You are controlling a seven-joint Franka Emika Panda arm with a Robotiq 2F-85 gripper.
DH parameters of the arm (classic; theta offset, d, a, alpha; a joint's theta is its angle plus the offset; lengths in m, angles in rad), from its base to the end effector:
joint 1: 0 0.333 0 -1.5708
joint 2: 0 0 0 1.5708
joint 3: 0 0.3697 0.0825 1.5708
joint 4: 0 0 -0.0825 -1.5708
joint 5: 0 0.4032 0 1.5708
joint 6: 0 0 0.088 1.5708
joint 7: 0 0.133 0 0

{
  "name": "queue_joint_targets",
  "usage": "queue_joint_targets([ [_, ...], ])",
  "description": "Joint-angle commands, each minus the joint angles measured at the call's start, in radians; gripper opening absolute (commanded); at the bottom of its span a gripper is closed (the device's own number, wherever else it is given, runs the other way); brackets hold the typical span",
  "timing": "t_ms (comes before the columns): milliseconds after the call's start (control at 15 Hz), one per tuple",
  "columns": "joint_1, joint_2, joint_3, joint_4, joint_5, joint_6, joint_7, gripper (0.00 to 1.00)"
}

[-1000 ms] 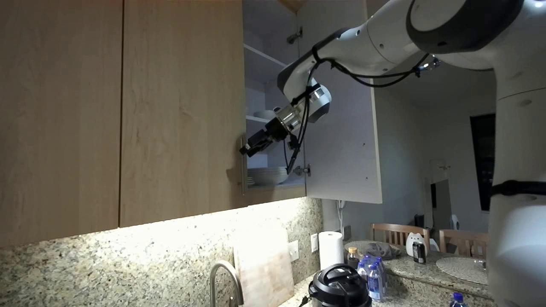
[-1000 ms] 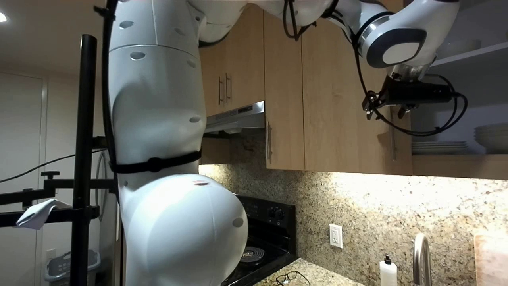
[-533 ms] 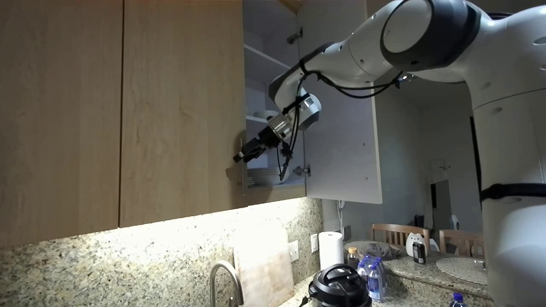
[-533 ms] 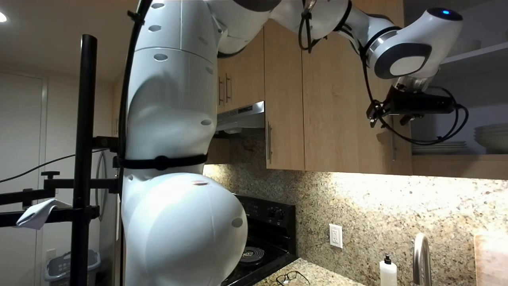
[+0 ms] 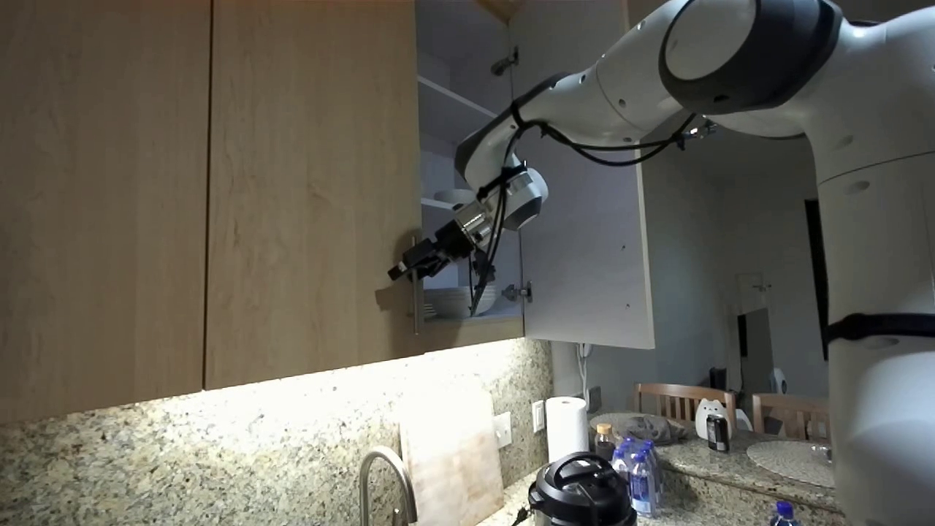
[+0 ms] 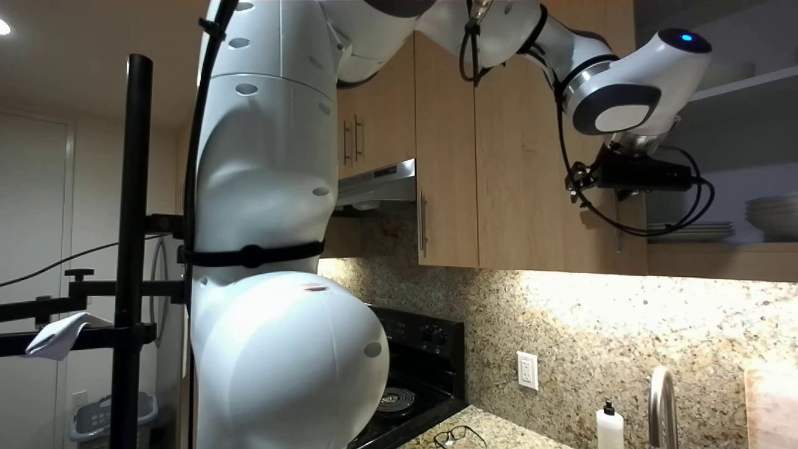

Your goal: Open the top left cabinet door

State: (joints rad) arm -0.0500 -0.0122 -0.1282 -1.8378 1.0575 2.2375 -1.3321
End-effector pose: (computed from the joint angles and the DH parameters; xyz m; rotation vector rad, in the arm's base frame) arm 0.6270 -0.0690 0.6199 -2.3109 -0.7588 -1.2203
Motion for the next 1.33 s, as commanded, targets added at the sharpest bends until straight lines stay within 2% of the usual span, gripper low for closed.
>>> queue_joint_targets([
  [0, 0.015, -0.07, 0.047, -0.121, 0.067, 0.117, -0.019, 1.0],
  [467, 0.031, -0.135, 0.078, -0.234, 0.2, 0.249, -0.056, 1.0],
  [1267, 0.039, -0.22, 0.077, -0.339, 0.239, 0.209, -0.189, 1.0],
])
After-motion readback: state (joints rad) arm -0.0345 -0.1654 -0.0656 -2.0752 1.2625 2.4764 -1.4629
